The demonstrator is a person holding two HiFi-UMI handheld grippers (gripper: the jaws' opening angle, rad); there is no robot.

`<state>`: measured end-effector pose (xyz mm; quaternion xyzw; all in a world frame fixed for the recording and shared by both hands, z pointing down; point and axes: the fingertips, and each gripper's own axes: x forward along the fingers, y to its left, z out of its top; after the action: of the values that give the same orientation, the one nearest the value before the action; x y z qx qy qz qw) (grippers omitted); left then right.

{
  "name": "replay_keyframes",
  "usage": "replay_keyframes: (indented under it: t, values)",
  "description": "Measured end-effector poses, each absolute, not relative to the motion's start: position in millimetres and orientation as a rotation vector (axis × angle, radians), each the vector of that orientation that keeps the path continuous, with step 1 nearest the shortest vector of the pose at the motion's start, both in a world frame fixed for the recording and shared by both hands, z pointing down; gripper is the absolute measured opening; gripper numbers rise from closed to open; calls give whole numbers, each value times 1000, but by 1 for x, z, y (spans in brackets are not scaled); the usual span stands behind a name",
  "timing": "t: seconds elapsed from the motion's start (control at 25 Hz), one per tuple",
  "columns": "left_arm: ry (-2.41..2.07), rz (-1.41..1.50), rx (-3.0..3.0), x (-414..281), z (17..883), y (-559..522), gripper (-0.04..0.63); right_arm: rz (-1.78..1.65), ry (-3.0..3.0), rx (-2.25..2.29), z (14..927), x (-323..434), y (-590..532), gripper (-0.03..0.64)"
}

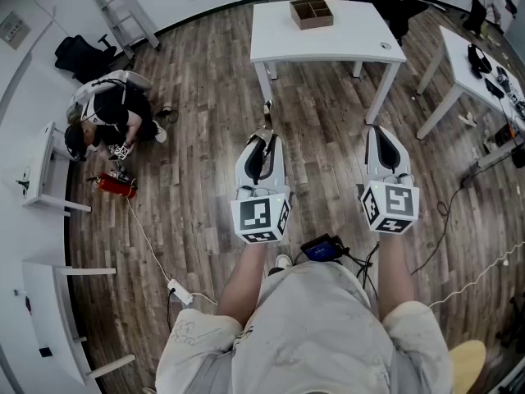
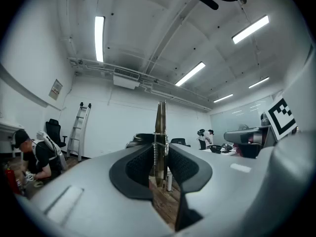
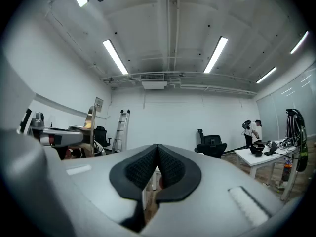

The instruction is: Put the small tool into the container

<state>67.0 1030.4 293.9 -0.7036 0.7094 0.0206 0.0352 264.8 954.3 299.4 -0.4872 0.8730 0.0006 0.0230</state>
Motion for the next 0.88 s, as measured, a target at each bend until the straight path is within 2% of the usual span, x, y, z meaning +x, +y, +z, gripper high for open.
replay_keyframes:
  t: [0.4,0.88]
  values:
    - [2181,74,-2167,84,290,1010,103,18,2698,-1517,296,283,936,3]
    - [2188,69,-2147,218,306,1002,104,33,2692,-1479,313,418,933,5]
